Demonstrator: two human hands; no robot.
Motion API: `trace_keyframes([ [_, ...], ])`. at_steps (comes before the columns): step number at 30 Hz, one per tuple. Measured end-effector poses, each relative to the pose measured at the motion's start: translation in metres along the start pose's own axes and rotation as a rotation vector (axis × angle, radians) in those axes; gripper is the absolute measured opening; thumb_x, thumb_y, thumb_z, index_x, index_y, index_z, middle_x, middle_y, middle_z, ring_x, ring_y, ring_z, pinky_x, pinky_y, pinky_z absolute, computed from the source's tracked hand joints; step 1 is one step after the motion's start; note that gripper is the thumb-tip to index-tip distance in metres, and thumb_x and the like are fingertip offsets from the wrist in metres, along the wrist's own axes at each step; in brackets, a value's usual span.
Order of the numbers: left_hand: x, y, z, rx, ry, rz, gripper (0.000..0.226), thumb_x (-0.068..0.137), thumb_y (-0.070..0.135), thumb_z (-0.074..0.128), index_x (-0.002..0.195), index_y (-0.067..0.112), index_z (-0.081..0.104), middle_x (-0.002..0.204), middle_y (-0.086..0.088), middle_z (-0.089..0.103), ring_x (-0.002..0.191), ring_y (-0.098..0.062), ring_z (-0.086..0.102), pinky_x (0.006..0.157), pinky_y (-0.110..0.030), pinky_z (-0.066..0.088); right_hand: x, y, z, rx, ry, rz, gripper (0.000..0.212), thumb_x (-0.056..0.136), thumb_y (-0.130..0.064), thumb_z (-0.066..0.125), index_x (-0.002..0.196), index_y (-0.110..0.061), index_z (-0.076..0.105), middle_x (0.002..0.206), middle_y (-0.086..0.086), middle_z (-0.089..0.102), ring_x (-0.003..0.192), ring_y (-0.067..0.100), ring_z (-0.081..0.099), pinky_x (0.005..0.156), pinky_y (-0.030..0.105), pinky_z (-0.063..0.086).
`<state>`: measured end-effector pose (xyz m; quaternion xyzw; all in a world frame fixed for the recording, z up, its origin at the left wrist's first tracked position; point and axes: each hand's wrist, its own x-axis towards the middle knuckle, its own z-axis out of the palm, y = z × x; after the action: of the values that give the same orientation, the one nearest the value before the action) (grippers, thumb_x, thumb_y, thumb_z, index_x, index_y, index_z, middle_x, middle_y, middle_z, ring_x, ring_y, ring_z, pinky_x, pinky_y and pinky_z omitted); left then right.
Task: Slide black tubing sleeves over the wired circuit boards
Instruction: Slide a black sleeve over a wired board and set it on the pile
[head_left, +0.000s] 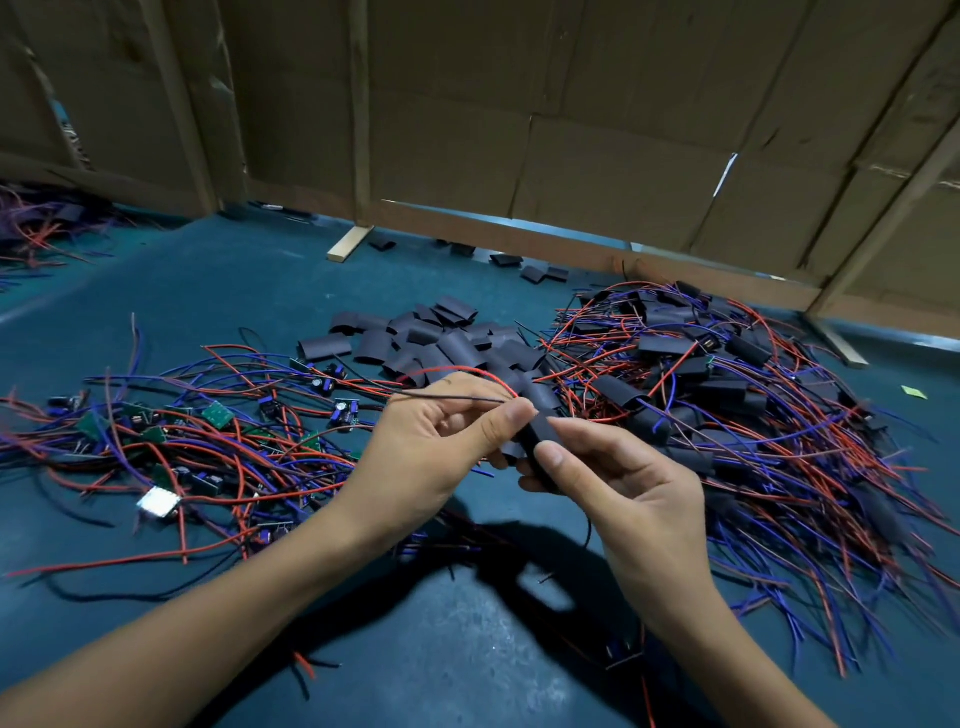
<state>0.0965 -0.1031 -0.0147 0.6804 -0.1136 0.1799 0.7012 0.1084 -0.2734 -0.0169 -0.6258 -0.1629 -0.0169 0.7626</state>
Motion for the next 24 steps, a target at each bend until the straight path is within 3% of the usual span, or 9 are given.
trace_keyframes([
  [3, -0.001, 0.003, -0.001, 0.123, -0.085, 0.037, 0.023, 0.096, 0.03, 0.058, 0.099, 0.014, 0.075, 0.102, 0.013, 0.068, 0.089, -0.008, 0.066, 0.07, -0.025, 0.056, 0.005, -0.001, -0.002, 0.047, 0.026, -0.007, 0.023, 0.074, -0.009, 0.074, 0.096, -0.005, 0.076, 0.084, 0.019, 0.076, 0.069, 0.026, 0.074, 0.062, 0.026, 0.059],
  [5, 0.002, 0.006, -0.01, 0.244, -0.178, 0.071, 0.03, 0.1, 0.036, 0.056, 0.117, 0.017, 0.072, 0.117, 0.007, 0.067, 0.11, -0.015, 0.064, 0.083, -0.025, 0.054, 0.009, -0.006, -0.008, 0.009, 0.067, -0.086, 0.019, 0.077, -0.013, 0.076, 0.095, -0.012, 0.079, 0.084, 0.012, 0.077, 0.067, 0.023, 0.073, 0.064, 0.025, 0.059],
  [8, 0.011, 0.011, -0.033, 0.379, -0.233, 0.099, 0.033, 0.097, 0.037, 0.059, 0.126, 0.023, 0.066, 0.117, 0.004, 0.064, 0.113, -0.02, 0.063, 0.092, -0.028, 0.052, 0.016, -0.015, -0.033, -0.235, 0.217, -0.415, 0.021, 0.088, -0.023, 0.077, 0.109, -0.021, 0.077, 0.094, 0.003, 0.078, 0.074, 0.02, 0.075, 0.073, 0.03, 0.06],
  [11, 0.023, 0.001, -0.066, 0.867, -0.265, 0.241, 0.034, 0.095, 0.033, 0.063, 0.127, 0.022, 0.066, 0.11, 0.006, 0.063, 0.107, -0.015, 0.058, 0.094, -0.032, 0.045, 0.027, -0.019, -0.066, -0.572, 0.417, -0.82, 0.025, 0.095, -0.016, 0.073, 0.119, -0.023, 0.069, 0.112, 0.006, 0.073, 0.097, 0.031, 0.072, 0.086, 0.05, 0.057],
  [13, 0.029, -0.011, -0.082, 1.107, -0.351, 0.185, 0.035, 0.095, 0.038, 0.064, 0.128, 0.026, 0.065, 0.112, 0.005, 0.061, 0.108, -0.019, 0.053, 0.097, -0.04, 0.042, 0.037, -0.021, -0.088, -0.764, 0.547, -0.983, 0.025, 0.095, -0.011, 0.072, 0.119, -0.017, 0.067, 0.12, -0.001, 0.069, 0.107, 0.027, 0.068, 0.091, 0.055, 0.053],
  [15, 0.031, -0.025, -0.088, 1.239, -0.415, 0.072, 0.043, 0.095, 0.047, 0.061, 0.135, 0.03, 0.06, 0.119, 0.005, 0.057, 0.113, -0.02, 0.048, 0.1, -0.043, 0.04, 0.046, -0.021, -0.106, -1.007, 0.63, -0.922, 0.022, 0.097, -0.02, 0.07, 0.118, -0.015, 0.069, 0.123, -0.006, 0.067, 0.112, 0.024, 0.064, 0.095, 0.055, 0.049],
  [17, 0.032, -0.037, -0.089, 1.32, -0.402, 0.027, 0.056, 0.096, 0.055, 0.053, 0.146, 0.031, 0.048, 0.13, 0.005, 0.052, 0.117, -0.02, 0.043, 0.101, -0.04, 0.037, 0.052, -0.017, -0.116, -1.242, 0.596, -0.635, 0.027, 0.096, -0.029, 0.065, 0.12, -0.018, 0.07, 0.126, -0.001, 0.068, 0.119, 0.029, 0.058, 0.102, 0.054, 0.04],
  [20, 0.035, -0.043, -0.086, 1.368, -0.377, 0.045, 0.062, 0.097, 0.059, 0.045, 0.153, 0.034, 0.036, 0.142, 0.009, 0.047, 0.121, -0.018, 0.04, 0.1, -0.037, 0.035, 0.051, -0.008, -0.107, -1.302, 0.512, -0.26, 0.047, 0.087, -0.03, 0.054, 0.131, -0.016, 0.064, 0.148, 0.004, 0.055, 0.136, 0.037, 0.042, 0.11, 0.054, 0.024],
  [24, 0.037, -0.04, -0.081, 1.373, -0.436, 0.059, 0.044, 0.1, 0.053, 0.048, 0.141, 0.041, 0.051, 0.136, 0.014, 0.053, 0.119, -0.016, 0.042, 0.094, -0.036, 0.033, 0.037, -0.005, -0.074, -1.288, 0.492, -0.584, 0.044, 0.093, -0.017, 0.059, 0.136, -0.011, 0.059, 0.156, 0.004, 0.045, 0.14, 0.034, 0.038, 0.111, 0.052, 0.024],
])
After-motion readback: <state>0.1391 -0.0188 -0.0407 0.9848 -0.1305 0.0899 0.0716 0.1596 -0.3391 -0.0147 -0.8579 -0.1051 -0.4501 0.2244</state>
